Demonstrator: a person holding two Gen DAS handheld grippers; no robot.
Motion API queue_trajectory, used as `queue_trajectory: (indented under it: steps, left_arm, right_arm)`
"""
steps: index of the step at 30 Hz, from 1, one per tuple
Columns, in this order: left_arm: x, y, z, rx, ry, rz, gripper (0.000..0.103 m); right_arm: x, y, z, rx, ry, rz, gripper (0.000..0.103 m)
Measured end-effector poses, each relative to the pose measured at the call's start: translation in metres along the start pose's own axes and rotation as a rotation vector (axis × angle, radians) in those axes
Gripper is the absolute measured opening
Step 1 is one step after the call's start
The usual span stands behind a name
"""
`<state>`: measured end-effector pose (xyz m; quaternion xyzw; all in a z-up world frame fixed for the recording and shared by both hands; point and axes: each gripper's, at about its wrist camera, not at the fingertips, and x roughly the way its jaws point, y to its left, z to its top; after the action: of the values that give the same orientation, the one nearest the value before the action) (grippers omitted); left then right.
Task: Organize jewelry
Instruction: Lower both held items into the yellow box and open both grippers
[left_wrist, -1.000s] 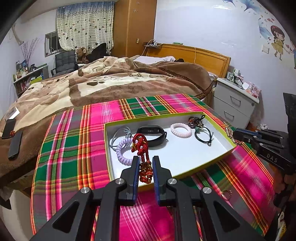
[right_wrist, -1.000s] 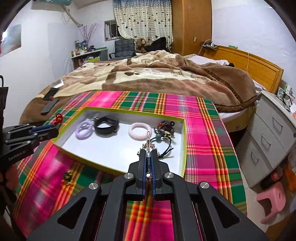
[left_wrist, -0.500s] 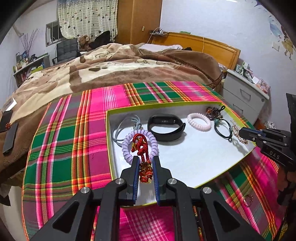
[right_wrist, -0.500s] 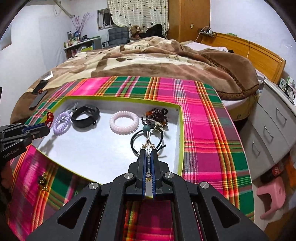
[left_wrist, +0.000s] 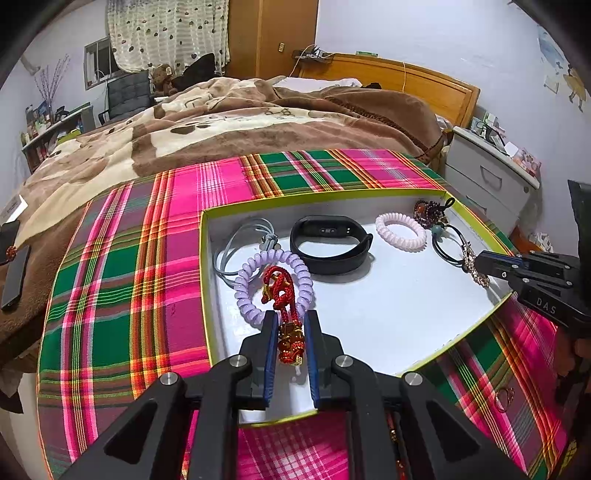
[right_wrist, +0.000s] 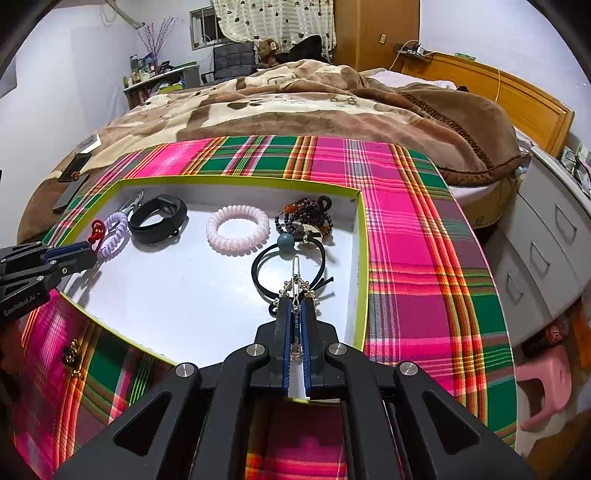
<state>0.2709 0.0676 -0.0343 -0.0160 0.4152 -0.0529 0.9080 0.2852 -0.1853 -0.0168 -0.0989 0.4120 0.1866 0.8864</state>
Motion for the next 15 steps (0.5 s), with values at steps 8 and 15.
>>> queue_trajectory:
  steps: [8,15]
  left_arm:
    - [-0.011,0.002,-0.002,-0.013,-0.030,-0.002,0.019]
    - [-0.035,0.002,-0.009,-0.016,-0.078,0.016,0.019]
  right_arm:
    - [-0.007,0.003,-0.004,-0.001,-0.019,0.004,0.019]
    - [-0.032,0.006,-0.010,0.022,-0.074,0.019,0.019]
